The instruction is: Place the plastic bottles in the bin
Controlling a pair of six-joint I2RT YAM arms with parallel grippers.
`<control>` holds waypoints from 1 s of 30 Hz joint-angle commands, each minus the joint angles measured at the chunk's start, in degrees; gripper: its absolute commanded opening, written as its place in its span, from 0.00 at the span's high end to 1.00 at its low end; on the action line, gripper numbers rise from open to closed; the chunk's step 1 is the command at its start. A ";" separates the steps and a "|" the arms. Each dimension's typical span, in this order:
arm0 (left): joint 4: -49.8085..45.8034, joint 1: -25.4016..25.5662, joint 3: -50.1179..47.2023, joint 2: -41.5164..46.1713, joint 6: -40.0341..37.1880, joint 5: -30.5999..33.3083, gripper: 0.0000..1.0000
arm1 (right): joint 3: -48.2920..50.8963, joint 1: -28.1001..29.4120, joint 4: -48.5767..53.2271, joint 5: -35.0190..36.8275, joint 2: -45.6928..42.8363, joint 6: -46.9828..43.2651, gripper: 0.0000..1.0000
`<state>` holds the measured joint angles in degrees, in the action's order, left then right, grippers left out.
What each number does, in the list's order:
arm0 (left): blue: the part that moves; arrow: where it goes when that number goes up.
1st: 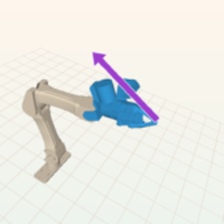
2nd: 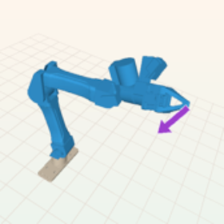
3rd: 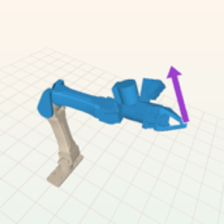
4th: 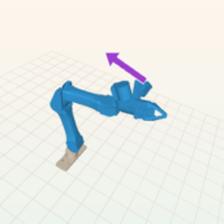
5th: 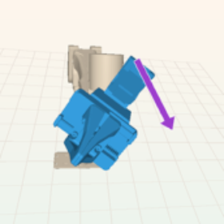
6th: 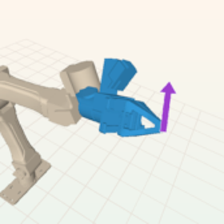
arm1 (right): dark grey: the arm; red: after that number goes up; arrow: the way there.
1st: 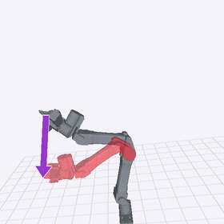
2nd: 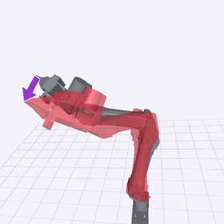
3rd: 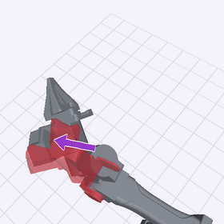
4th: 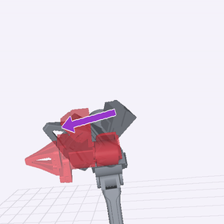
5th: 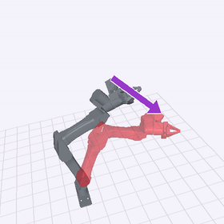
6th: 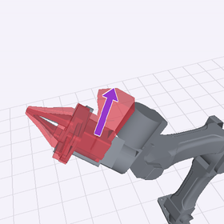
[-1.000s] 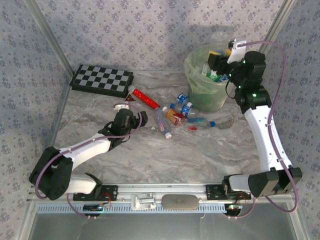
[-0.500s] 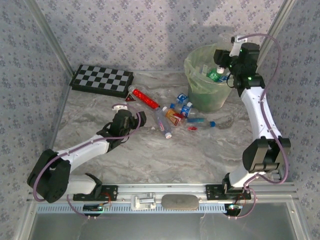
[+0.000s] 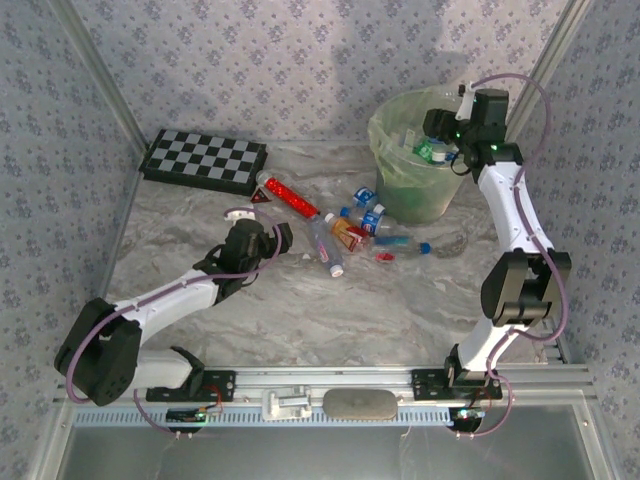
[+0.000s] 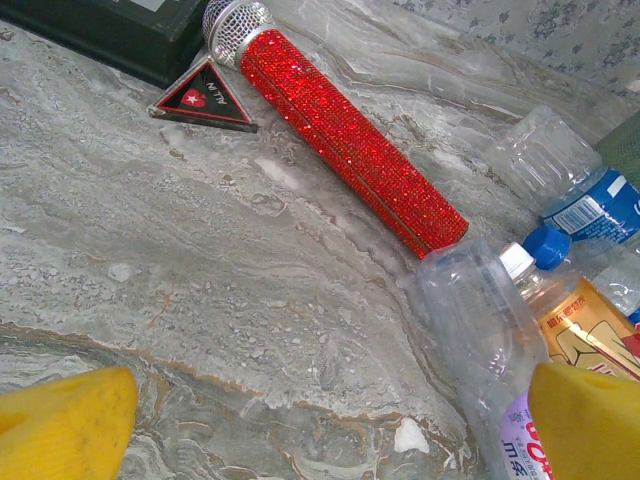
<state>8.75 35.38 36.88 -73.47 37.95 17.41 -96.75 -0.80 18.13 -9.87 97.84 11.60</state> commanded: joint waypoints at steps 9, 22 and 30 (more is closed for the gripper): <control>-0.05 0.33 0.81 0.75 -0.83 0.40 0.00 | -3.02 -0.52 0.64 1.21 -4.27 1.37 0.00; 0.91 0.96 3.03 -2.49 -0.11 -2.22 0.00 | 15.86 2.77 -6.35 1.05 -21.96 3.34 0.00; 0.92 5.04 7.11 -8.03 0.44 -2.07 0.00 | 34.18 7.91 -11.40 3.13 -35.20 6.33 0.00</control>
<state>8.93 38.89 41.08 -79.83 38.02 15.68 -66.72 5.85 9.91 -8.43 65.73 15.79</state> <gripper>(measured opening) 0.999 0.999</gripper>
